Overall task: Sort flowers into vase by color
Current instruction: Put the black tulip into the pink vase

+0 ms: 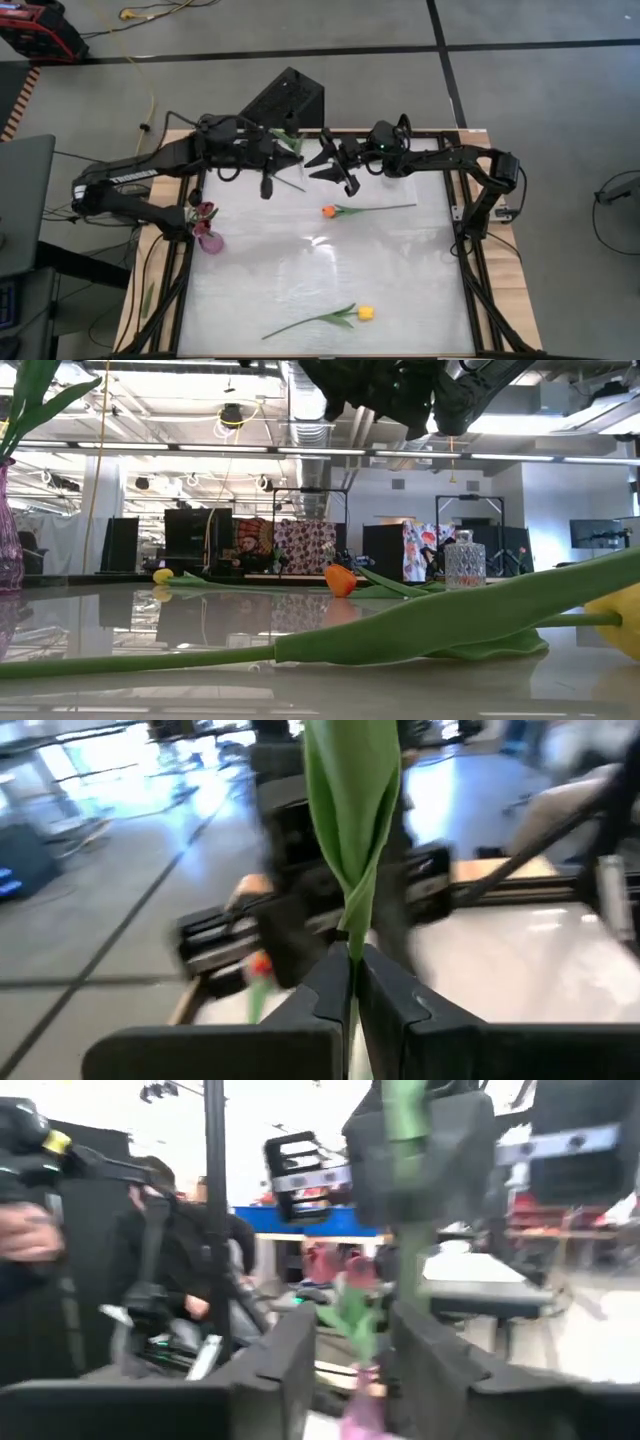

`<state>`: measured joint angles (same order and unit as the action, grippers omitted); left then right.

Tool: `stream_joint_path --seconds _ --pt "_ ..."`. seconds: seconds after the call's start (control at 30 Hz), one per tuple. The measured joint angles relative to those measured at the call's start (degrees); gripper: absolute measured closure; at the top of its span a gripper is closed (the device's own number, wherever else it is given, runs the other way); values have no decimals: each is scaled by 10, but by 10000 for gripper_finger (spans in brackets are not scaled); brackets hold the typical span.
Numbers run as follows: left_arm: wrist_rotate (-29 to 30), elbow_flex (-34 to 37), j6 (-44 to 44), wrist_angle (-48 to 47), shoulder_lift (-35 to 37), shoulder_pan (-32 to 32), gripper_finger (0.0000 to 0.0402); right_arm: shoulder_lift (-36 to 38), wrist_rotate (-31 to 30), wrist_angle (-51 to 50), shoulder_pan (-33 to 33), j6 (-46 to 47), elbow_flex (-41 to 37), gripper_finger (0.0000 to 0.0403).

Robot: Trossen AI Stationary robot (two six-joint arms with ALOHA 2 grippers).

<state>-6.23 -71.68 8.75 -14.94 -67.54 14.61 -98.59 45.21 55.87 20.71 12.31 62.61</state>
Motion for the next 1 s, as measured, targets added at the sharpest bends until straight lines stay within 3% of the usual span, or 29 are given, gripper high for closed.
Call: stream_joint_path --seconds 0.2,0.33,0.53,1.0 --pt "74 0 -31 -101 85 0 401 0 93 -12 12 107 0 178" --pt "131 0 -75 -190 154 0 401 0 138 -63 15 116 0 173" --pt "226 0 -166 -309 237 0 401 0 136 -158 -12 55 0 183" --pt "231 0 -254 -440 362 -6 401 0 131 -184 -79 37 0 195"
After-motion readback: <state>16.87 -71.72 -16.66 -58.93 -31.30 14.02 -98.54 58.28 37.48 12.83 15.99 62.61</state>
